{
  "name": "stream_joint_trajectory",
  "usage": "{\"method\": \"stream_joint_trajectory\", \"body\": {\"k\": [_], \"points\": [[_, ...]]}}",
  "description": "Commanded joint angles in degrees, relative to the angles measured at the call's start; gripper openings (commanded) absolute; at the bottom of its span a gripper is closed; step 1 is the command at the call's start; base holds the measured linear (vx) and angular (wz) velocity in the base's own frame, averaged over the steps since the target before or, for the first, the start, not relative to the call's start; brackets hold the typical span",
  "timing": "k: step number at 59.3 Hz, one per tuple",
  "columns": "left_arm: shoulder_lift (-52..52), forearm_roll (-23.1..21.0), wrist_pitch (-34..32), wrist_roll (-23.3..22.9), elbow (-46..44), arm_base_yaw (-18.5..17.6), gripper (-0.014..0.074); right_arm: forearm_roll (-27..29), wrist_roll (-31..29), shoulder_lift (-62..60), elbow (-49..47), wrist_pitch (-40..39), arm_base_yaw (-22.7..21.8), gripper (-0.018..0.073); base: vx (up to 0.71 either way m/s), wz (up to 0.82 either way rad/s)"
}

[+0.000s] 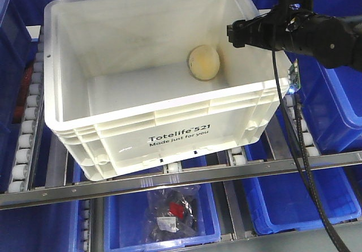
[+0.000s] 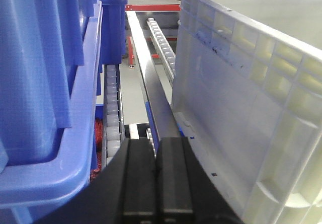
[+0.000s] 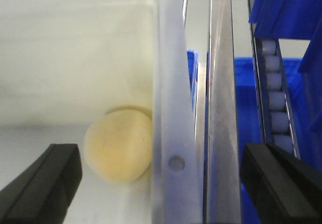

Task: Place moving items into box and shelve

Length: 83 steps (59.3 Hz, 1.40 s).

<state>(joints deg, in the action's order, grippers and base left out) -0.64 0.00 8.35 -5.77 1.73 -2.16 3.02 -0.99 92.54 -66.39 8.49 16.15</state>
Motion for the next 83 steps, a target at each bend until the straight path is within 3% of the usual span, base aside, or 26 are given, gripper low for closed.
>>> {"method": "stream_joint_trajectory", "body": {"k": [1, 12, 44, 55, 71, 83], "points": [[-0.51, -0.55, -4.31, -0.16, 1.13, -0.04, -0.0006, -0.43, -0.38, -4.91, -1.28, -2.37, -0.25, 0.069, 0.0, 0.0], [-0.51, -0.55, -4.31, -0.16, 1.13, -0.04, -0.0006, -0.37, -1.71, -9.8, 1.26, -9.51, -0.25, 0.0682, 0.0, 0.0], [-0.51, -0.55, -4.31, -0.16, 1.13, -0.04, -0.0006, -1.91, -1.65, -17.57, 1.26, 8.48, -0.25, 0.0638, 0.0, 0.0], [-0.51, -0.55, -4.31, -0.16, 1.13, -0.04, -0.0006, -3.39, -1.64, -20.06, 1.42, 9.88, -0.25, 0.0615, 0.0, 0.0], [-0.51, -0.55, -4.31, -0.16, 1.13, -0.04, -0.0006, -2.09, -0.99, -31.75, 19.03, -3.19, -0.25, 0.0585, 0.0, 0.0], [-0.51, -0.55, -4.31, -0.16, 1.13, -0.04, -0.0006, -1.43, -0.99, -43.42, 24.66, 0.44, -0.25, 0.0585, 0.0, 0.0]]}}
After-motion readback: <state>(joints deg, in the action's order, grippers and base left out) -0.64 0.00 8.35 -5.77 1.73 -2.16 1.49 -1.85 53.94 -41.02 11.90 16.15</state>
